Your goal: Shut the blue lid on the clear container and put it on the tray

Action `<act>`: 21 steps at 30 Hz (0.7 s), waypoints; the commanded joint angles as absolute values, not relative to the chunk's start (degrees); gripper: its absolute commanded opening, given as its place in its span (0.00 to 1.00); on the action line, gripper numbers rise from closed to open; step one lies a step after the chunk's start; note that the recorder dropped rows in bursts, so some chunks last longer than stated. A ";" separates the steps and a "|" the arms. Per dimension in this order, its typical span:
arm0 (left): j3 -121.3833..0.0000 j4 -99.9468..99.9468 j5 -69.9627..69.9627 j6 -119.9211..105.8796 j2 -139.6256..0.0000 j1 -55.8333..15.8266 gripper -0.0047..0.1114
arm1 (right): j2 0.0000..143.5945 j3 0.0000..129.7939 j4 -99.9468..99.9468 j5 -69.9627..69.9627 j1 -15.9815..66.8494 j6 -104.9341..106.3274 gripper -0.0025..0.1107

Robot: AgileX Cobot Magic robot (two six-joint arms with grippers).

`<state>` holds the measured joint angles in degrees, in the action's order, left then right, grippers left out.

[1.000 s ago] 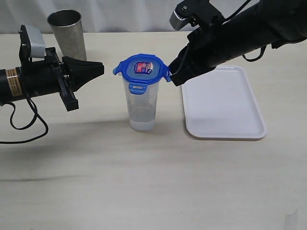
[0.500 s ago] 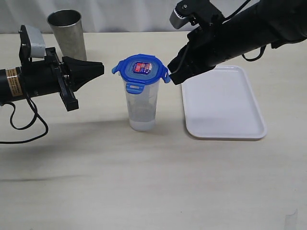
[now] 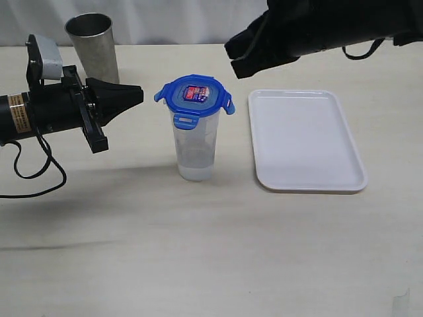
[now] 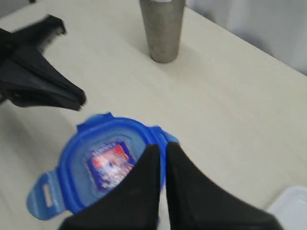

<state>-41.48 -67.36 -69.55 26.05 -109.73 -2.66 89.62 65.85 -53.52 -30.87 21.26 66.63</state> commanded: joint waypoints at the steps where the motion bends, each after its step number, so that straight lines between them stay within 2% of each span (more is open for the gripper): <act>1: -41.38 -66.83 -69.96 26.53 -109.82 -2.74 0.04 | 89.85 65.99 -61.04 -31.20 25.54 73.07 0.06; 6: -41.38 -66.94 -69.96 26.90 -109.82 -2.74 0.04 | 91.98 65.99 -59.59 -26.84 30.79 72.55 0.06; 21: -41.38 -67.17 -69.96 27.06 -109.82 -2.74 0.04 | 96.57 65.99 -54.31 -23.02 30.79 69.46 0.06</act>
